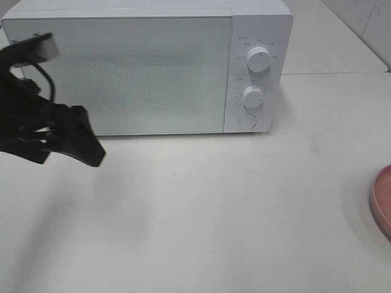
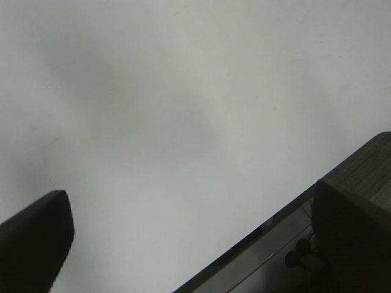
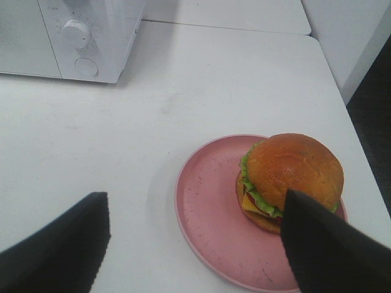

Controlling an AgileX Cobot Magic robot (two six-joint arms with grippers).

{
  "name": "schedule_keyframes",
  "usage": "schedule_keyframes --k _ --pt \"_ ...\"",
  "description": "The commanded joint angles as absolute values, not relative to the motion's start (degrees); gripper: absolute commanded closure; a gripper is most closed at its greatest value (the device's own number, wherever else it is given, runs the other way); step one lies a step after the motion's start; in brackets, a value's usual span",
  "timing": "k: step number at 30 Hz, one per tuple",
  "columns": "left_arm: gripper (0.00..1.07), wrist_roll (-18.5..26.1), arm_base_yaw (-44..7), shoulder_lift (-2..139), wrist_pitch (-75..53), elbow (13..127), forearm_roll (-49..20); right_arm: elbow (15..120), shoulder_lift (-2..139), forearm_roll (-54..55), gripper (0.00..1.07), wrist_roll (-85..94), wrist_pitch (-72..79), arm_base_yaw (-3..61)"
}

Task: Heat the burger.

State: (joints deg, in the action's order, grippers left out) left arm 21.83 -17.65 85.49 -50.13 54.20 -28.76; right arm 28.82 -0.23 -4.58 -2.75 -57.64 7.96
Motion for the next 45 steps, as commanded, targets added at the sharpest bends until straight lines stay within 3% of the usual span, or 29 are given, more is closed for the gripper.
schedule_keyframes --k 1,2,6,7,11,12,16,35,45 --pt "0.08 18.9 -11.7 81.4 -55.7 54.3 -25.8 28.8 -2.0 -4.8 0.33 -2.6 -56.9 7.4" --pt "0.08 17.1 -8.1 78.8 -58.0 54.3 -24.1 28.8 -2.0 -4.8 0.33 -2.6 -56.9 7.4" --pt "0.08 14.7 -3.2 75.3 -61.6 54.3 -21.4 28.8 -2.0 -4.8 0.33 -2.6 -56.9 7.4" --pt "0.08 13.0 0.1 72.8 -64.3 54.3 -18.7 28.8 -2.0 -4.8 0.33 -2.6 -56.9 7.4" --pt "0.08 10.7 3.8 69.0 -67.3 54.3 -14.3 28.8 -2.0 -4.8 0.33 -2.6 -56.9 7.4" --pt "0.08 8.1 5.3 66.1 -68.1 54.1 -11.8 28.8 -2.0 -4.8 0.33 -2.6 -56.9 7.4" --pt "0.08 5.0 5.4 60.4 -68.1 52.2 -8.5 28.8 -2.0 -4.8 0.33 -2.6 -56.9 7.4" --pt "0.08 4.9 5.4 29.4 -60.3 32.0 -6.6 28.8 -2.0 -4.8 0.33 -2.6 -56.9 7.4" --pt "0.08 3.4 5.4 13.9 -61.6 29.7 -5.0 28.8 -2.0 -4.8 0.33 -2.6 -56.9 7.4"
